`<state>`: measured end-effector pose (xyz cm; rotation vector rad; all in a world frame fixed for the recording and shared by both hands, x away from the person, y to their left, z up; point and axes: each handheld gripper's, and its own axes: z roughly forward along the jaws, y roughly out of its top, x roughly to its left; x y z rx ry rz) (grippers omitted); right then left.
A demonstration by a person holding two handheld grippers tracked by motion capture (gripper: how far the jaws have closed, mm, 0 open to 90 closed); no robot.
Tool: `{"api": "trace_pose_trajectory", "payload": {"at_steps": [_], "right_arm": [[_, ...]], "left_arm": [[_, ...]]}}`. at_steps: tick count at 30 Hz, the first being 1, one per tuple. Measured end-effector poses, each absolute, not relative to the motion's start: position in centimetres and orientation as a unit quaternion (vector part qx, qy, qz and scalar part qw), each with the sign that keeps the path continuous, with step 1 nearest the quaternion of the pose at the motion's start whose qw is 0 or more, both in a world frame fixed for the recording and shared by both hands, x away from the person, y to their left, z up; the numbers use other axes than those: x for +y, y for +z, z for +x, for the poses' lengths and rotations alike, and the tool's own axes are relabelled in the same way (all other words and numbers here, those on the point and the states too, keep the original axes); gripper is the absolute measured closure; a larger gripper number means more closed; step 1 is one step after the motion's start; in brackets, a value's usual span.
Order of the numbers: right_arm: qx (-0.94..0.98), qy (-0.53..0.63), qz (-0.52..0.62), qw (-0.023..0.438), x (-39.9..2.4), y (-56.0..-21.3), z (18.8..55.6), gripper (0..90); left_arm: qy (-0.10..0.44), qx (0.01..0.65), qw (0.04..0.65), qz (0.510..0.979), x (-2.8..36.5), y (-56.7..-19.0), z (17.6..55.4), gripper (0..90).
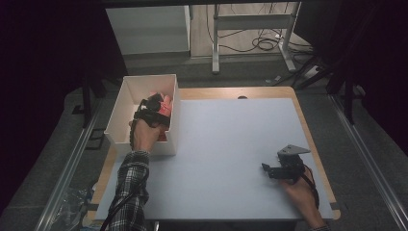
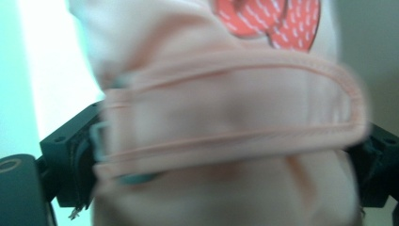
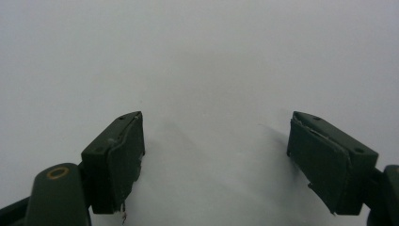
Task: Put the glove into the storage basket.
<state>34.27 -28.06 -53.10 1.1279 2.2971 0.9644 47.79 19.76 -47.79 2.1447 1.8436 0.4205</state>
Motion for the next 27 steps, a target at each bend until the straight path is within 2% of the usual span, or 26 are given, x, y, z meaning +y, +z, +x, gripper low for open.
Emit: {"api": "trace_pose_trajectory", "payload": {"at_steps": [27], "right_arm": [[0.823,0.345,0.404,0.202,-28.1,-53.1,34.3,19.8]], "left_arm": [[0.143,0.613,0.221,0.745,20.8,-46.0,45.1,6.1]]}}
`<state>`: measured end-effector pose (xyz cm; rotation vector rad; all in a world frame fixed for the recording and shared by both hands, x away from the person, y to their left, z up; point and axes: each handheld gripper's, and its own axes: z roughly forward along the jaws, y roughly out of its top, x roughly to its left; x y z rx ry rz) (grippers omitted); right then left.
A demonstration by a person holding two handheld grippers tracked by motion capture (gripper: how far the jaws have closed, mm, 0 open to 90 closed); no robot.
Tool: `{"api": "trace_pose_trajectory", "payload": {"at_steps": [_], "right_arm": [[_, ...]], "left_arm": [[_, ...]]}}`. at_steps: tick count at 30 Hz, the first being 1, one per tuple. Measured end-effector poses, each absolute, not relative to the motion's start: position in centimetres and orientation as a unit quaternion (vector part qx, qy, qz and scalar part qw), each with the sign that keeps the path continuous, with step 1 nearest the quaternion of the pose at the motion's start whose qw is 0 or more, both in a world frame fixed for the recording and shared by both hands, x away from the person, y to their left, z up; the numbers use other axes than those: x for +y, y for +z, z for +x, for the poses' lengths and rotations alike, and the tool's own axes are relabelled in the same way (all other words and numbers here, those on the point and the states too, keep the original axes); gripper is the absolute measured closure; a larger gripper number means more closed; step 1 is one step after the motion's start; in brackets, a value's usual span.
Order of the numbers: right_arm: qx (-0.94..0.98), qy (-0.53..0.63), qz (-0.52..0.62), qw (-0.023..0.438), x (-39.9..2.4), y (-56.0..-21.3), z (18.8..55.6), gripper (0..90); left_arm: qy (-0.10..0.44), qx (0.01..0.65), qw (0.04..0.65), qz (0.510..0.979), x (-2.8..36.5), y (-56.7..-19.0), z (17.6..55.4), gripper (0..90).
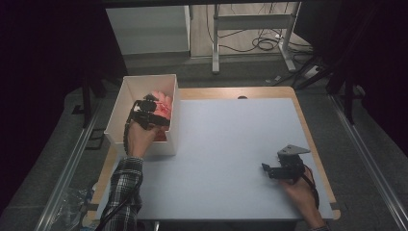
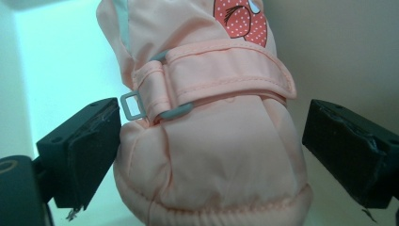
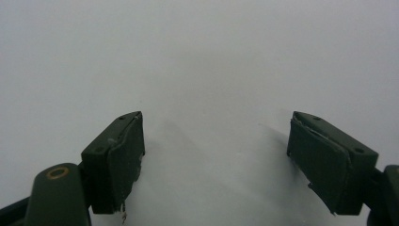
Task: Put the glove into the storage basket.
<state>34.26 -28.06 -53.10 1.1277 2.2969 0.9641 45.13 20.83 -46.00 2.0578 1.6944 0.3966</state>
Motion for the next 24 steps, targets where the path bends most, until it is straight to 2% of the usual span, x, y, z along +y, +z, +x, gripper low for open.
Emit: {"api": "trace_pose_trajectory", "payload": {"at_steps": [24], "right_arm": [[0.823,0.345,0.404,0.203,-28.1,-53.1,34.3,19.7]], "left_arm": [[0.124,0.598,0.282,0.739,22.3,-44.3,43.0,2.9]]}}
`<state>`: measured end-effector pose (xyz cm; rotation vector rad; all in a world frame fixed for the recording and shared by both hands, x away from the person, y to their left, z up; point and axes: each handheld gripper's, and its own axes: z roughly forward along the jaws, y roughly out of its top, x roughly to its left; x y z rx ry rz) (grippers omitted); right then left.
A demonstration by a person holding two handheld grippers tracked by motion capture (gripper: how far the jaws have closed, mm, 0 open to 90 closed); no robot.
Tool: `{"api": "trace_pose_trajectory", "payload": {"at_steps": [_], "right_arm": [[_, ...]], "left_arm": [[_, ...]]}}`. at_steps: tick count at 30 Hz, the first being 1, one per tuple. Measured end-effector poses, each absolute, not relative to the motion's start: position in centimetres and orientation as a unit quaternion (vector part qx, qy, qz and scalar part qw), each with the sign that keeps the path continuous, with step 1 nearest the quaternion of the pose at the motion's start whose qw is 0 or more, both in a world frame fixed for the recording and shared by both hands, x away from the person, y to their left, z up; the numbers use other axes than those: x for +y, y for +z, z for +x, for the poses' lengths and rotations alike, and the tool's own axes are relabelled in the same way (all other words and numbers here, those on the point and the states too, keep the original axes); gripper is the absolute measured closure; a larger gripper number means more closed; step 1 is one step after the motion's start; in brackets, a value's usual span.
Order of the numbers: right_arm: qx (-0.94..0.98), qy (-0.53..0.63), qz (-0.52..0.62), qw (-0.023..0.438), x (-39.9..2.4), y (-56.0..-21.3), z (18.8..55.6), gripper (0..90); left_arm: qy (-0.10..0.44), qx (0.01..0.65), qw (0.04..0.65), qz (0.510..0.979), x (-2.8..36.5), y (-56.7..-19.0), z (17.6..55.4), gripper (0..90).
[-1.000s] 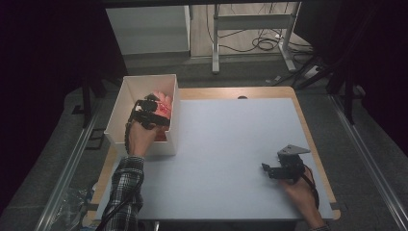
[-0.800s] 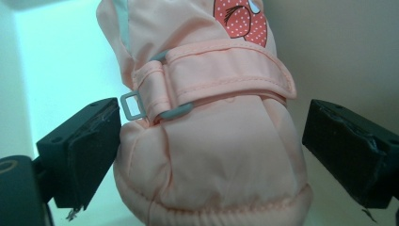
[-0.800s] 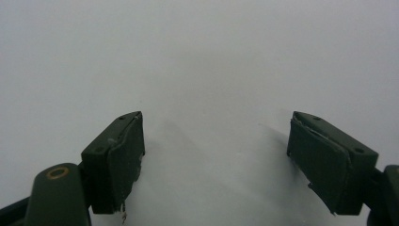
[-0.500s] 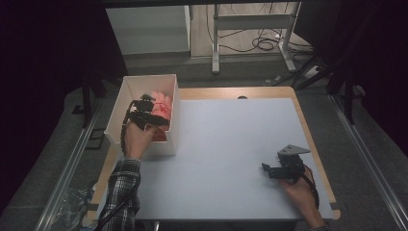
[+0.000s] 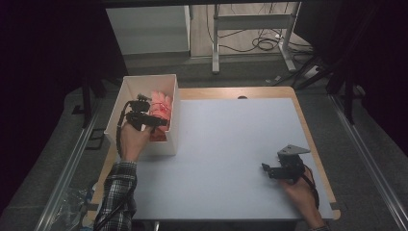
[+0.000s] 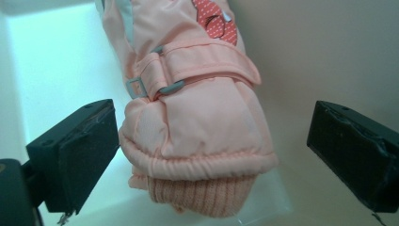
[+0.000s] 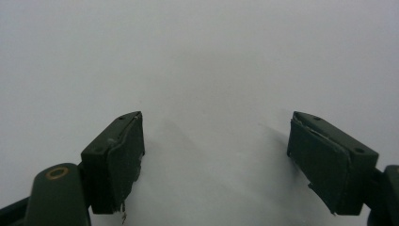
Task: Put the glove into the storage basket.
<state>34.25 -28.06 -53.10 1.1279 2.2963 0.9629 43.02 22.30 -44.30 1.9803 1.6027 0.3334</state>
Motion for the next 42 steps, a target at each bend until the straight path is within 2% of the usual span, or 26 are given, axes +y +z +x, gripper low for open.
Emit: {"api": "trace_pose_trajectory", "payload": {"at_steps": [13,30,42], "right_arm": [[0.823,0.345,0.404,0.203,-28.1,-53.1,34.2,19.6],[0.822,0.345,0.404,0.203,-28.1,-53.1,34.2,19.5],[0.823,0.345,0.404,0.203,-28.1,-53.1,34.2,19.5]], "left_arm": [[0.152,0.557,0.309,0.756,22.1,-43.0,41.7,2.4],[0.177,0.534,0.331,0.757,21.9,-40.9,39.8,1.5],[0.181,0.505,0.346,0.770,20.9,-39.5,38.5,1.8]]}}
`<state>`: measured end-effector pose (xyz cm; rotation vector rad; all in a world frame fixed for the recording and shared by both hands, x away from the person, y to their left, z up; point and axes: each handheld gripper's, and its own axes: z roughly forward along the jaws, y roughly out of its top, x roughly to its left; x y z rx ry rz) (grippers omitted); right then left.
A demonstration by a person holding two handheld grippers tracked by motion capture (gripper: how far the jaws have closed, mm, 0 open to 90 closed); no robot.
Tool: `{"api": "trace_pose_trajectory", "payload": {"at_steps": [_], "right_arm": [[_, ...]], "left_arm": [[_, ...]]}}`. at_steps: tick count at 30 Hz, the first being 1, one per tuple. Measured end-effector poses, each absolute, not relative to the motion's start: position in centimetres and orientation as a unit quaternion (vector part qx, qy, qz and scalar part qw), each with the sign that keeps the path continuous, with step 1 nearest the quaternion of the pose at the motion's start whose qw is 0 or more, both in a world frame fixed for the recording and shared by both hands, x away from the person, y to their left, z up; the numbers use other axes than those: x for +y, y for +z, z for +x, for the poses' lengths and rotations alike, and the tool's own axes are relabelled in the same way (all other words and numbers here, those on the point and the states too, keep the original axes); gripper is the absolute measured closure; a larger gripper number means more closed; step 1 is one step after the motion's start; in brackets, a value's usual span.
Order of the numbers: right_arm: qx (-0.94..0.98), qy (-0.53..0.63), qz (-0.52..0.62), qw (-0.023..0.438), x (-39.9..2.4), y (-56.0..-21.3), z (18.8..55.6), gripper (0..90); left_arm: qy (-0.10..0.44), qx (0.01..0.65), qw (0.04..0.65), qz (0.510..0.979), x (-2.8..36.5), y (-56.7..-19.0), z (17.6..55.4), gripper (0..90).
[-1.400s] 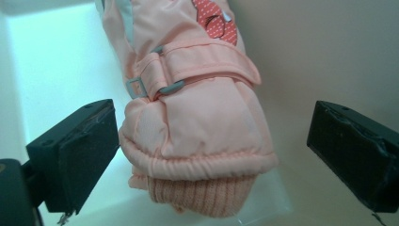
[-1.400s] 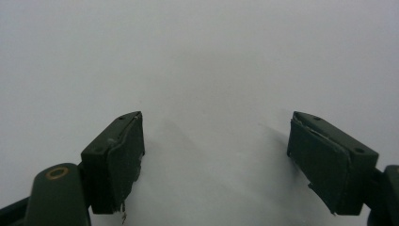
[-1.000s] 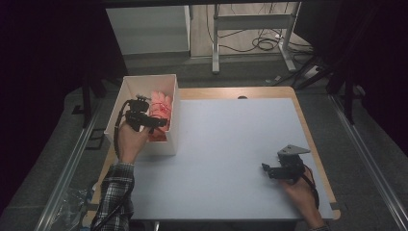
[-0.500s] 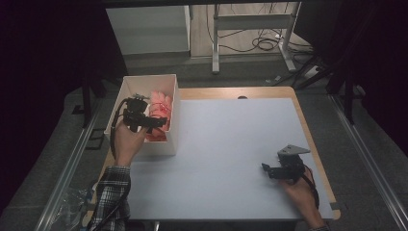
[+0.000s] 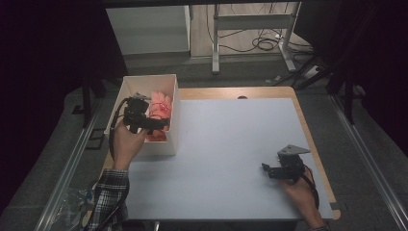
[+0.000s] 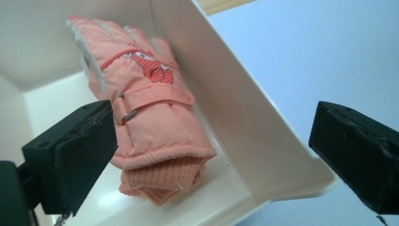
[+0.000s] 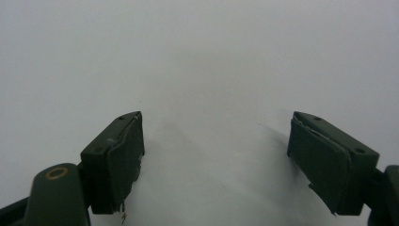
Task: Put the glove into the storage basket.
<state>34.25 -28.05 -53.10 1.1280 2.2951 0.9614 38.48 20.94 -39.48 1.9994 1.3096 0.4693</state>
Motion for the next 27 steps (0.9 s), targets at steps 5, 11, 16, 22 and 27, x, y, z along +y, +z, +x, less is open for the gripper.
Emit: {"api": "trace_pose_trajectory", "payload": {"at_steps": [5,11,16,22,27], "right_arm": [[0.822,0.345,0.404,0.203,-28.1,-53.1,34.2,19.4],[0.822,0.344,0.405,0.203,-28.1,-53.1,34.2,19.4],[0.823,0.344,0.404,0.204,-28.1,-53.1,34.2,19.4],[0.823,0.344,0.404,0.204,-28.1,-53.1,34.2,19.3],[0.823,0.344,0.405,0.203,-28.1,-53.1,34.2,19.3]], "left_arm": [[0.179,0.496,0.357,0.772,20.4,-38.9,38.0,1.9],[0.173,0.480,0.368,0.777,19.5,-38.4,37.5,1.8],[0.156,0.471,0.379,0.781,18.7,-38.2,37.1,1.7],[0.159,0.453,0.379,0.791,17.1,-38.0,36.5,0.7],[0.155,0.434,0.382,0.801,15.8,-38.1,36.2,0.7]]}}
